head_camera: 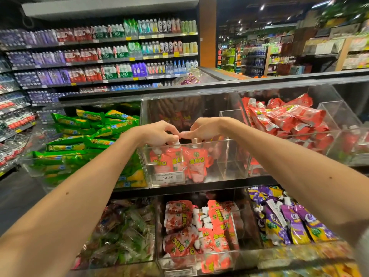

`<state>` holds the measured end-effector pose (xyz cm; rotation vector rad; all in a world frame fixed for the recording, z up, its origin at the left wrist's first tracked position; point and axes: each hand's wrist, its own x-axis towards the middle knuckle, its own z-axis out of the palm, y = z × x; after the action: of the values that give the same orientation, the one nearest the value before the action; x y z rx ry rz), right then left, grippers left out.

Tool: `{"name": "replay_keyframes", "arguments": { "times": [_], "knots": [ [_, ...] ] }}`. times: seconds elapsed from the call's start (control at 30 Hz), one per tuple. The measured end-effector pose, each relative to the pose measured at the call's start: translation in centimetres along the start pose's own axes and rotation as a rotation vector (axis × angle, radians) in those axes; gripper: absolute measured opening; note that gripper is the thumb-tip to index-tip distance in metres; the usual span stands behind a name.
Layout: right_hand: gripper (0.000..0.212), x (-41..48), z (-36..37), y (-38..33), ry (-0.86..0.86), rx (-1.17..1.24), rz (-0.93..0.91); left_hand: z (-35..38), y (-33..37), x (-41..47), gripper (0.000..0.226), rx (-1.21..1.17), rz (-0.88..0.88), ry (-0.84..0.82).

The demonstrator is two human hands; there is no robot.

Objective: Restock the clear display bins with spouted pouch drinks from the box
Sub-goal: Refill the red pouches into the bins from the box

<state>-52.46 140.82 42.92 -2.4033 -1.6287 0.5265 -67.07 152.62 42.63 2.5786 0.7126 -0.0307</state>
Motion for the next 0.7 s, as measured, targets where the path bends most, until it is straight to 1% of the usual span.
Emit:
{"name": "replay_keyframes", "arguments": {
  "times": [0.07, 0.13, 0.17, 0.23, 0.3, 0.37, 0.43, 0.5, 0.57, 0.67, 0.7],
  "knots": [
    [0.068, -0.4, 0.2, -0.2, 0.061, -0.017, 0.01, 0.3, 0.0, -0.6, 0.026, 0.024, 0.033, 0.063],
    [0.058, -1.3, 0.7, -0.4, 0.143, -0.057, 0.025, 0.7, 0.0, -1.4, 0.022, 0.029, 0.078, 0.157],
    [0.052, -2.2, 1.1, -0.3, 0.201, -0.059, 0.021, 1.0, 0.0, -1.9, 0.019, -0.009, 0.11, 0.227],
    [0.042, -4.7, 1.9, -0.1, 0.392, -0.029, -0.038, 1.8, 0.0, -3.0, 0.012, -0.093, 0.206, 0.44],
    [0.031, -7.8, 3.7, 0.2, 0.605, 0.066, -0.095, 3.1, 0.0, -4.4, 0.008, -0.169, 0.31, 0.644],
    [0.022, -11.3, 7.2, 0.9, 0.743, 0.196, -0.129, 5.8, 0.1, -6.0, 0.004, -0.299, 0.402, 0.746],
    [0.015, -14.7, 12.3, 2.2, 0.812, 0.333, -0.1, 9.8, 0.6, -7.7, 0.003, -0.419, 0.468, 0.751],
    [0.017, -18.3, 18.3, 3.6, 0.802, 0.474, -0.015, 15.3, 1.4, -9.6, 0.004, -0.469, 0.461, 0.69],
    [0.021, -22.2, 24.1, 5.8, 0.788, 0.563, 0.108, 21.5, 3.0, -11.6, 0.004, -0.494, 0.426, 0.592],
    [0.004, -29.0, 30.5, 9.5, 0.775, 0.714, 0.298, 30.4, 6.4, -13.7, 0.011, -0.531, 0.392, 0.408],
    [0.003, -31.5, 31.7, 10.9, 0.776, 0.744, 0.357, 32.9, 8.1, -14.1, 0.015, -0.55, 0.391, 0.346]
  ]
}}
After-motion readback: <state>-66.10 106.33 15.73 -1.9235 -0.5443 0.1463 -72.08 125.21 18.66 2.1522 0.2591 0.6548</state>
